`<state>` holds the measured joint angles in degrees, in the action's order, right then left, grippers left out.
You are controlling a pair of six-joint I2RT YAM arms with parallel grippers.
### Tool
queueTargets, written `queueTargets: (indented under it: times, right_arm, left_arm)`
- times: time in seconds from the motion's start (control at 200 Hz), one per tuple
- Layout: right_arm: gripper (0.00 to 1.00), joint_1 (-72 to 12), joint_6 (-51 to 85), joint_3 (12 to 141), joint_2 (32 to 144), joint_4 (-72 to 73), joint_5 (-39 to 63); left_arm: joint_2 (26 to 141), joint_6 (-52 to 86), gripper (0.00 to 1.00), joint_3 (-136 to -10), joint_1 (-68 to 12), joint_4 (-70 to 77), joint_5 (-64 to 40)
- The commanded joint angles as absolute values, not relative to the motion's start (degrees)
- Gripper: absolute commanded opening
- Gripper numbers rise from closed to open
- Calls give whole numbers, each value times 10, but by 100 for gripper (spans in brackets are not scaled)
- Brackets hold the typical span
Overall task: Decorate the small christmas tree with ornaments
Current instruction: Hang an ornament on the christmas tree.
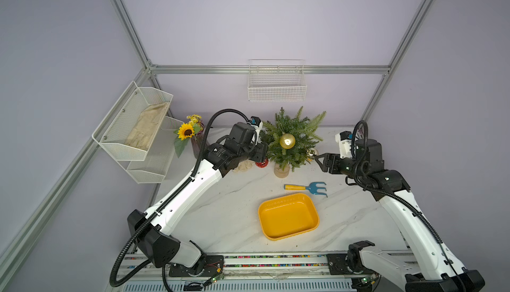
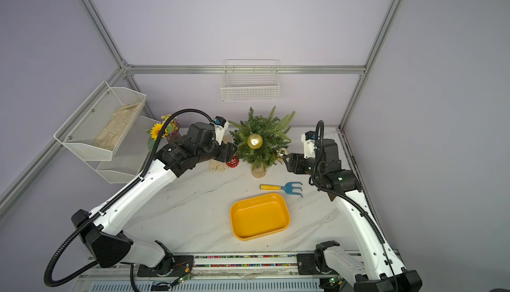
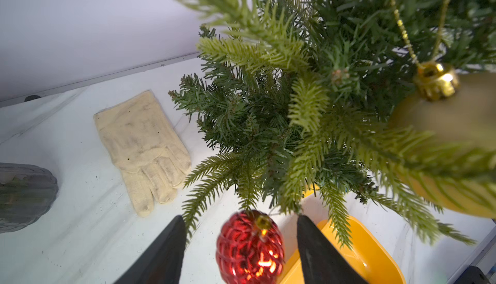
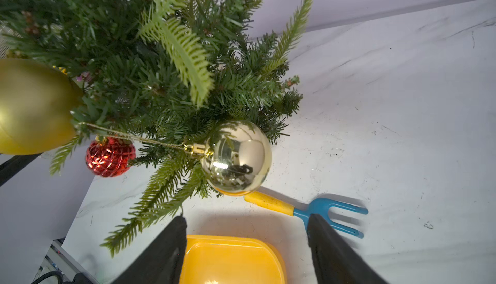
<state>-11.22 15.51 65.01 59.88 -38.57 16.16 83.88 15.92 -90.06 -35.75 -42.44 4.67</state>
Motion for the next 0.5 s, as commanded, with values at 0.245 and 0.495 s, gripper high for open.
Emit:
queueTargets:
  times: [0.245, 0.495]
  right_arm:
    - [74, -108, 150, 644, 589, -373, 158]
    - [77, -106, 169, 676, 622, -377, 76]
  left_arm:
    - [773, 163, 66, -875, -354, -406, 85]
    - [703, 160, 79, -802, -324, -391, 166]
